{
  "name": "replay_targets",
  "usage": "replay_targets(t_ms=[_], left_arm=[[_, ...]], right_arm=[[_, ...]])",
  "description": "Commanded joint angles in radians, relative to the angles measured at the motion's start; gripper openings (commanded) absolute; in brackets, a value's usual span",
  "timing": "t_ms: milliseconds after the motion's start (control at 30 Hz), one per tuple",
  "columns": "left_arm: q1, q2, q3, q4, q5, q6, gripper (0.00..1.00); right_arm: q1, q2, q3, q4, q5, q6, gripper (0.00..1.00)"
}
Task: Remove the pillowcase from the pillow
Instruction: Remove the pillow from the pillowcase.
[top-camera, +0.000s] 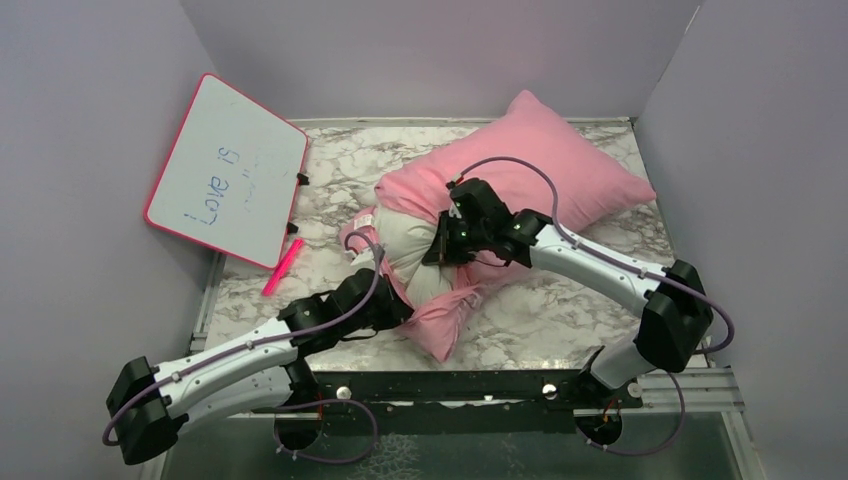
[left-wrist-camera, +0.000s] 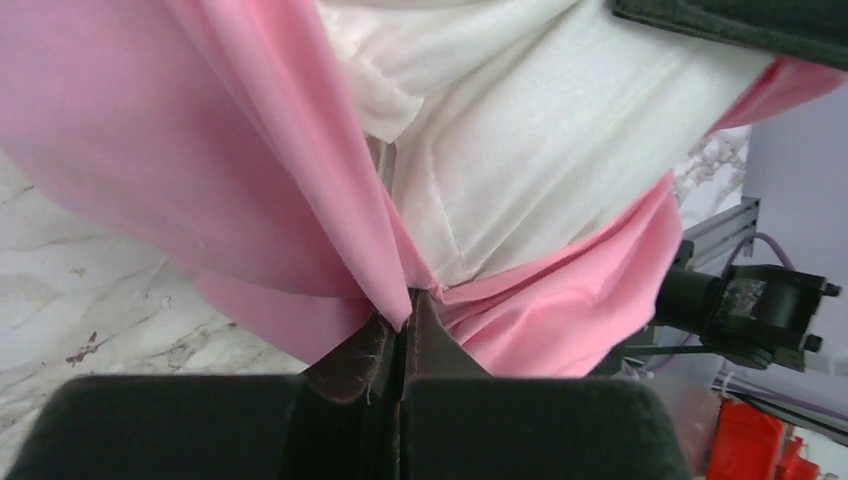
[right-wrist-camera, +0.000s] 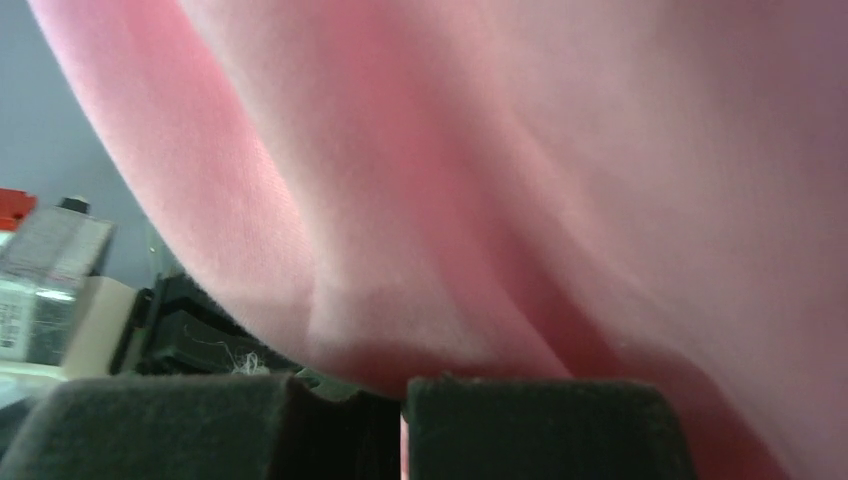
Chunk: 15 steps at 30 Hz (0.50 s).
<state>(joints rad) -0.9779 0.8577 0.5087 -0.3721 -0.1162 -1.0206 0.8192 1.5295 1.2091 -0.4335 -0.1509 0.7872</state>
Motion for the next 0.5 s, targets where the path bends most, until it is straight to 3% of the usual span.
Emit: replay_targets(t_ms=[0,33,100,233,467], left_arm=[[-0.032,-0.112,-0.071,-0.215,0.031,-0.049,0.0],[-0.031,-0.143,-0.073,-0.214,0.019,-0.059,0.0],[-0.031,-0.193,-0.073,-0.214,-0.002,-0.083,0.0],[-0.032,-0.218,-0.078,-0.207,-0.01,-0.114,0.0],[-0.031,-0.129,-0.035,-0.202,0.03,-0.056,0.0]], right_arm=[[-0.015,-0.074,0.003,0.055,0.077,-0.053,0.01],[0.017,-0.101,-0.048,0.045,0.13,-0.044,0.08],[0.077,-0.155,-0.148,0.061,0.229,-0.018,0.33],[0.168,-0.186,-0.225,0.052,0.31,0.022,0.55],[0.331,-0.034,-0.129,-0.13,0.463,0.072,0.75]])
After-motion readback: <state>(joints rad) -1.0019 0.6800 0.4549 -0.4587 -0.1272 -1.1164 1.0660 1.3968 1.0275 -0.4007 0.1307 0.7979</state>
